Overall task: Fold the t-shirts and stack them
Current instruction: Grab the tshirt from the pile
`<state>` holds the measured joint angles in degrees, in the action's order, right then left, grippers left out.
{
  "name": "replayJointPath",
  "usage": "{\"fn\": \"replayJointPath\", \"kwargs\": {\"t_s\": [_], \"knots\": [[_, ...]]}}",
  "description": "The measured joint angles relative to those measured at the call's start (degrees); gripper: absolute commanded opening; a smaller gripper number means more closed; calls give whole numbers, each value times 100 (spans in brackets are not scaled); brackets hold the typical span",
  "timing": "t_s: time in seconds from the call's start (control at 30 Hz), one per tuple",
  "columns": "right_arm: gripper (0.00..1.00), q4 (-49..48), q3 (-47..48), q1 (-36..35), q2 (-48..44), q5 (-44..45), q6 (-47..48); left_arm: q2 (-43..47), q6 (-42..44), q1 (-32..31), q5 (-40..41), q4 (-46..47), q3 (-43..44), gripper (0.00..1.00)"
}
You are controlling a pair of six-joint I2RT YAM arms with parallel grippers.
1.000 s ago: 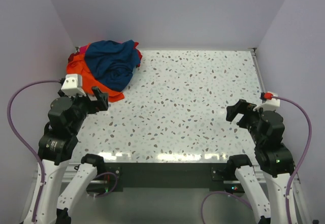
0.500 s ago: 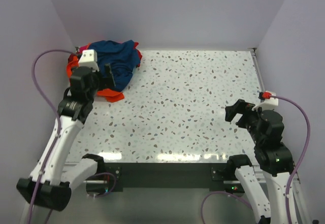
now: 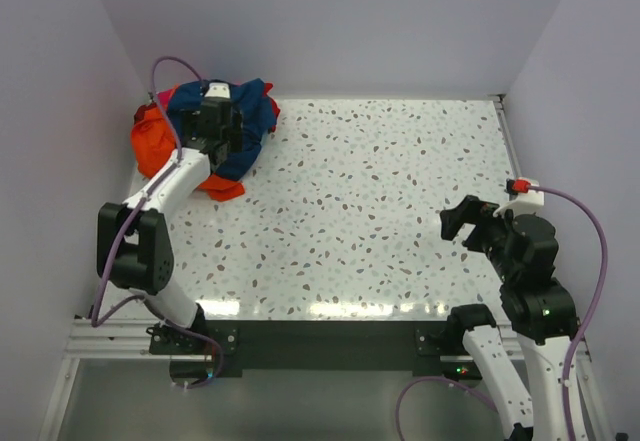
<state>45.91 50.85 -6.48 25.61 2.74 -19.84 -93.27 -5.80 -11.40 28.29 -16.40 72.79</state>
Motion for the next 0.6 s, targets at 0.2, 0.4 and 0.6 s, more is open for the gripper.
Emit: {"fn": "replayJointPath", "kwargs": {"t_s": [0.2,0.4,0.6], "knots": [[99,0,0,0,0,-87,37,-988,214,0,509,251,608,100],[99,0,0,0,0,-105,59,-1624,354,0,903,321,907,99],[99,0,0,0,2,-122,83,-1980,481,2,1108,363,1161,36]]}}
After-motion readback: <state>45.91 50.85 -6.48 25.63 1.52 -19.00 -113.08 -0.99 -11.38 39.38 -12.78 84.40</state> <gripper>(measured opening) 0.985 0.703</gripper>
